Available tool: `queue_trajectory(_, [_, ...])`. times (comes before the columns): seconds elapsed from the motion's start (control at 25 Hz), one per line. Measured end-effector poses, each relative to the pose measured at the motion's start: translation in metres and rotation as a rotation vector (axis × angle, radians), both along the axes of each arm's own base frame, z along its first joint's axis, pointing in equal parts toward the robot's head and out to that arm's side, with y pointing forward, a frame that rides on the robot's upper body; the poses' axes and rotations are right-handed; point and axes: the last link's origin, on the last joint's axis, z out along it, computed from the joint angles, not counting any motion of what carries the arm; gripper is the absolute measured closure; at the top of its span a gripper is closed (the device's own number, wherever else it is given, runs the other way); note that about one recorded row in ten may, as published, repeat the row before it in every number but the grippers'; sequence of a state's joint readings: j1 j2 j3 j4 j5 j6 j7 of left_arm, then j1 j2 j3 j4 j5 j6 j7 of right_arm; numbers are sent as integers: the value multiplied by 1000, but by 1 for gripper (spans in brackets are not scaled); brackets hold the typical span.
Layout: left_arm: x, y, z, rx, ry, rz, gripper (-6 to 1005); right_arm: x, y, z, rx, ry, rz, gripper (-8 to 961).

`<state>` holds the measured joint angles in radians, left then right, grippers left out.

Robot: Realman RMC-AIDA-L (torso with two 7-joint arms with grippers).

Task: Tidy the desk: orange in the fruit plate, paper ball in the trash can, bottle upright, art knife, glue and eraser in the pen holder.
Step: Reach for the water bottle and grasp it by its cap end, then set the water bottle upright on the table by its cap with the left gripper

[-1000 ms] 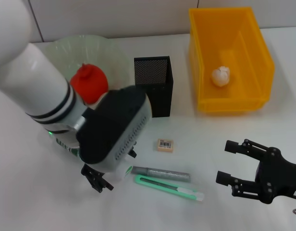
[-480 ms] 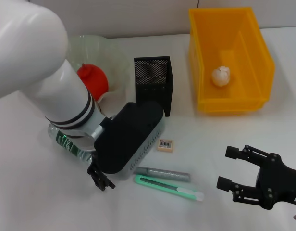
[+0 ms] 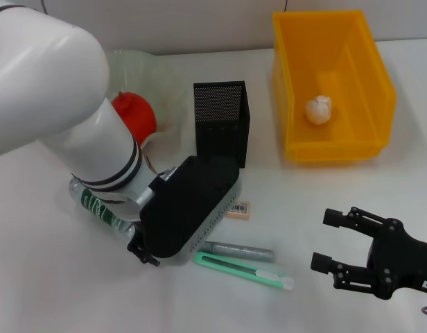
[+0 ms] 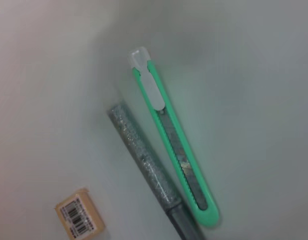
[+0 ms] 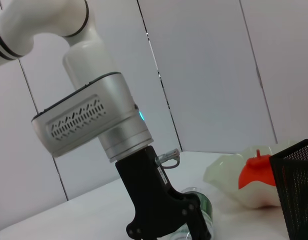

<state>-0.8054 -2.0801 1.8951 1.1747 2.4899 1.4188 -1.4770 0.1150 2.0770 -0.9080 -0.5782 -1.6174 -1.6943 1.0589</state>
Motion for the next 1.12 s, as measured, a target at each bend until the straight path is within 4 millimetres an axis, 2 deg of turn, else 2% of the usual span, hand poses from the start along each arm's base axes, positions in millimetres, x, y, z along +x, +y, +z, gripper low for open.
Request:
queue_trajectory(0.24, [3,-4,1,-17,7,-8,565,1,0,0,1,1,-5,115])
queue_trajectory(0.32, [4,-4,2,-16,3,-6,561,0,0,0,2,4,-4,115])
queue_trajectory(0.44, [15,-5,21,-27,-57,84,556,1,-1,1,2,7,-6,115])
queue_trajectory(0.48, [15,-5,21,-27,-57,84,554,1,-2,1,3,7,-7,115])
queue_trajectory(0.52, [18,-2,32,-22,-100,136,552,1,-2,1,3,7,-7,115])
queue_trajectory(0.64, [19,4,48,3,-174,211,547,1,-2,1,2,8,-7,115])
queue_trajectory(0.72, [16,9,70,32,-288,297,543,1,-1,1,2,8,-6,115])
queue_trajectory(0.84, [12,13,85,65,-383,360,537,-1,2,1,-1,9,2,115])
queue_trajectory(1.12, [-13,13,119,169,-590,504,524,-7,9,1,-4,7,27,115])
